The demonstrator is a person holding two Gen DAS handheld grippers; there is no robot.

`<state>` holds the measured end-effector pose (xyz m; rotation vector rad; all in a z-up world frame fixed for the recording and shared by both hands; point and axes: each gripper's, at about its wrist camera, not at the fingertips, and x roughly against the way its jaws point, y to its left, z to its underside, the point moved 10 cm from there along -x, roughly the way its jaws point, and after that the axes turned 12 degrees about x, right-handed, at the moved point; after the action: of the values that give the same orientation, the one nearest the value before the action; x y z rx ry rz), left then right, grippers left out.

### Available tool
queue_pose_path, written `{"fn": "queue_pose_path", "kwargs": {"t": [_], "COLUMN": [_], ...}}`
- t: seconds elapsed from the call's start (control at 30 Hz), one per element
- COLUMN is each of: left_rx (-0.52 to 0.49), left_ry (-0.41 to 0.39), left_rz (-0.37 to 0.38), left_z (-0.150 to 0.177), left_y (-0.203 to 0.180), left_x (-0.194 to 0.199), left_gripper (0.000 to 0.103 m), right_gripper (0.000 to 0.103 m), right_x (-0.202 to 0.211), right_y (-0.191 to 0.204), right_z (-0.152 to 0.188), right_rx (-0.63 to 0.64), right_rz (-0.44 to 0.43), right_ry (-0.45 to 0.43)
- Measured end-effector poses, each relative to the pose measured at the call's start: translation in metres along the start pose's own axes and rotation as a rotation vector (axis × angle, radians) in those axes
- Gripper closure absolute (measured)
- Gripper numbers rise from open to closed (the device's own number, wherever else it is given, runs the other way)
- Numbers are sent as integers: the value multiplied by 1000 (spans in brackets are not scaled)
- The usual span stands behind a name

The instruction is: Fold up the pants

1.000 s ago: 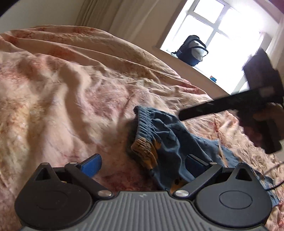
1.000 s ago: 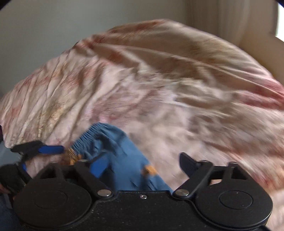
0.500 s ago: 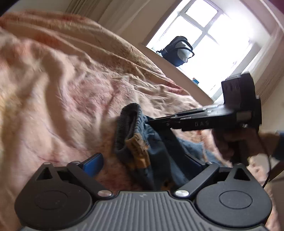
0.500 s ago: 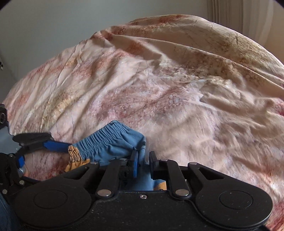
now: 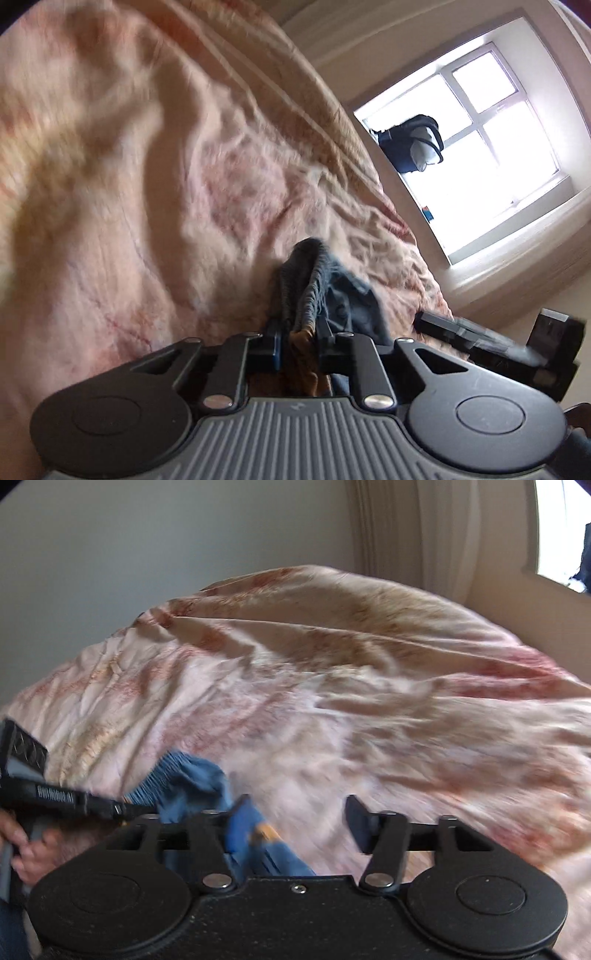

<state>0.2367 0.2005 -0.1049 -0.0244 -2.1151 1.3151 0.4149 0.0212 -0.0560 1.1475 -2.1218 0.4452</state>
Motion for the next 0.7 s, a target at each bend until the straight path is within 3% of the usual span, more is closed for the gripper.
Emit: {"fn": "queue_pose_path", "kwargs": {"t": [0.07,0.1,0.17,0.27,0.37,0.47,0.57,0.7], "left_rx": [-27,-89,-197,-136,-68,-126,-167,-182], "left_ry": [-38,-78,-103,-41,-8,-27,-36,-38], "left_rz": [20,22,-30,-142,-149,-163,-171,-171], "left_z": [-1,-3,-3,1,-1,2,4,6], "left_y": [-13,-20,-24,2,14,9,4,3], "left_x": [24,35,34,17,14,14,17,21], "left_gripper": [86,86,87,87,86,86,86,86], "right_gripper": [42,42,42,42,39,42,37,35], "right_x": [8,10,9,1,-7,5,2,-34], "right_y": [-6,-7,-5,-4,-19,-23,19,68], "right_z": [13,19,29,40,50,37,13,3], "right_rx": [5,5,14,65,109,57,128,219], "right_rz": [44,52,46,77,219,266,135,0], "right_ry": [7,11,34,75,119,37,-37,-8]}}
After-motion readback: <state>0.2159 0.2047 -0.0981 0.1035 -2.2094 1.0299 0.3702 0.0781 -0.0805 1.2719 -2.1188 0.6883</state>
